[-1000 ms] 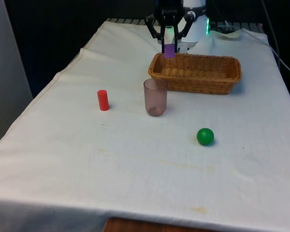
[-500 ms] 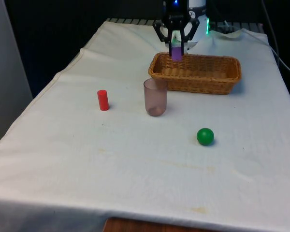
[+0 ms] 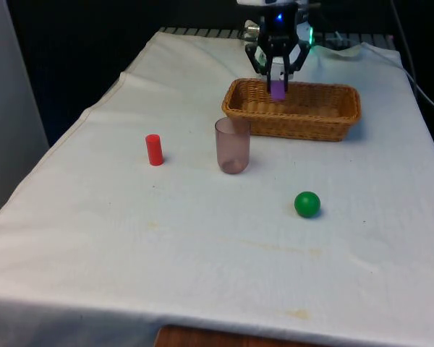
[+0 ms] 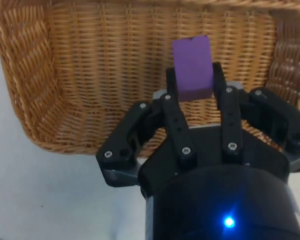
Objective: Pick up the triangular block and place it into the basket.
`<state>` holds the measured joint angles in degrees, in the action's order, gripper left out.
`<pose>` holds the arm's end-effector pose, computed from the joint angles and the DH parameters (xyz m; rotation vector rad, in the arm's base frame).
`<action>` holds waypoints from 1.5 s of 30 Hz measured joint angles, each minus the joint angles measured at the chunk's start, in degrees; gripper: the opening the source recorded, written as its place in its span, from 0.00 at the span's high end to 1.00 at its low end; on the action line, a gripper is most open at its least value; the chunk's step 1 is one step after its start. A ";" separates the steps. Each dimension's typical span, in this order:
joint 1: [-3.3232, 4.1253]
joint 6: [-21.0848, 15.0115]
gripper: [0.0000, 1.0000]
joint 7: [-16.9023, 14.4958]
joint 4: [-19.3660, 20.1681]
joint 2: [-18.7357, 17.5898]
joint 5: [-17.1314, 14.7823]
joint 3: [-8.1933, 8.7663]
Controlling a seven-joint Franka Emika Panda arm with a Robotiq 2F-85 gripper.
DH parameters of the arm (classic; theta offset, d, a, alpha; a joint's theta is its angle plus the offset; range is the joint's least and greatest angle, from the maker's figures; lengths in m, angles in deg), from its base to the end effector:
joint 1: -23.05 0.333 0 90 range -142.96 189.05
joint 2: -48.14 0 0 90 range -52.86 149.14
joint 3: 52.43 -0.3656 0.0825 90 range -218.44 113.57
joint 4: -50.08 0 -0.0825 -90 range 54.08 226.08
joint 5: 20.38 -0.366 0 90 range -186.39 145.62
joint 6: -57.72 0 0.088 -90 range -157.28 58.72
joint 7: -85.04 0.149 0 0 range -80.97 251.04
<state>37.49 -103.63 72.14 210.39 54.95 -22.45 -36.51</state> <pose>0.3829 -0.0087 0.2777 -3.0942 -0.2567 -0.2125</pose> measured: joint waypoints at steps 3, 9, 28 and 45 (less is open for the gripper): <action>0.00 -3.27 0.67 1.26 1.95 -0.92 0.00 -1.55; 0.00 -7.73 0.67 2.98 3.44 -3.21 -0.06 -3.61; -0.06 -18.85 0.59 4.13 3.84 -12.20 -0.11 -4.18; -0.23 -19.37 0.00 4.13 4.41 -12.15 -0.11 -4.01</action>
<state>37.26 -122.99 76.27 214.80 42.81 -22.56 -40.52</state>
